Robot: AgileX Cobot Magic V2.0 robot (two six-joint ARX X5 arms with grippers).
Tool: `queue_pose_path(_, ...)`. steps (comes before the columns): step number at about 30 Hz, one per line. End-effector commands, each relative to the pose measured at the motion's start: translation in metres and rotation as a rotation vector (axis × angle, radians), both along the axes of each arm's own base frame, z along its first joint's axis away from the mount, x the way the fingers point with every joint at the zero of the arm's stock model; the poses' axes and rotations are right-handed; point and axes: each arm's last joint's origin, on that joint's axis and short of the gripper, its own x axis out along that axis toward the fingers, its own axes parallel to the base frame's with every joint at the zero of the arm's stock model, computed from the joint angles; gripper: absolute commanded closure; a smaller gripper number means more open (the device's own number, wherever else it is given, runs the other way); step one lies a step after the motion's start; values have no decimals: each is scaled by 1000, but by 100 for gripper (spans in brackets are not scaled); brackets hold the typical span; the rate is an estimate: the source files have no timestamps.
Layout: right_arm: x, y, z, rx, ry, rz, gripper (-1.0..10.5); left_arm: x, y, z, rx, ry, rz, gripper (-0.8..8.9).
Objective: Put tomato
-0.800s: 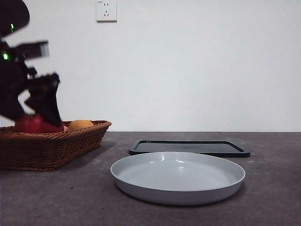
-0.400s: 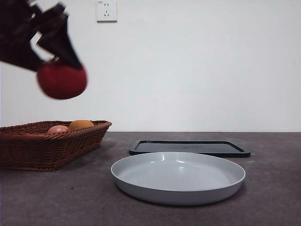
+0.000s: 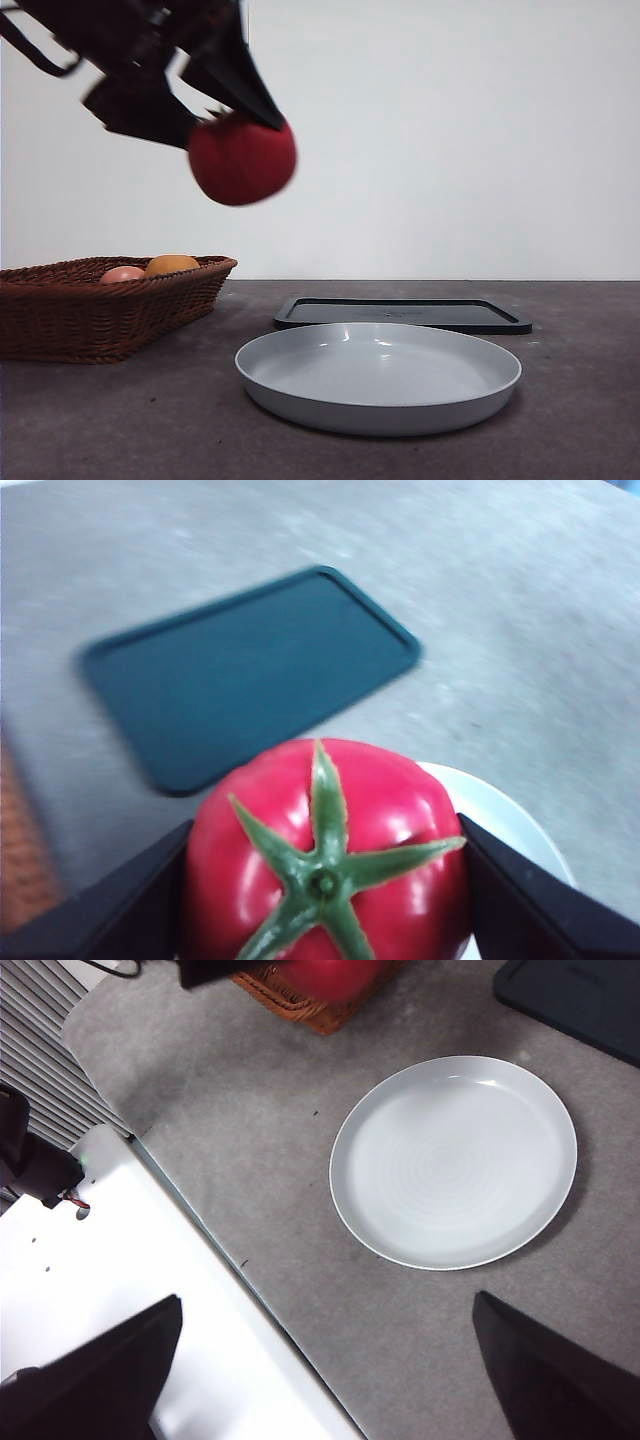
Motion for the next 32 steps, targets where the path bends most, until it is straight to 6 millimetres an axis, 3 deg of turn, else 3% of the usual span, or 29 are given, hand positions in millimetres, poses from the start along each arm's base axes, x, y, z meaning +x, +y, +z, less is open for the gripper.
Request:
queue_pose_path(1,1,1,6,4,-25,4,484,6,-15,-3,-1,18,-25,578)
queue_pose_path(14,1,1,6,3,-25,4,484,29,-72,-40,85,113,-126,578)
queue_pose_path(21,1,0,5,-14,-31,-14,483,31,-84,-64,134,169,-148,577)
queue_pose_path(32,2,0,5,-14,-32,-14,483,24,-96,-78,176,188,-199,577)
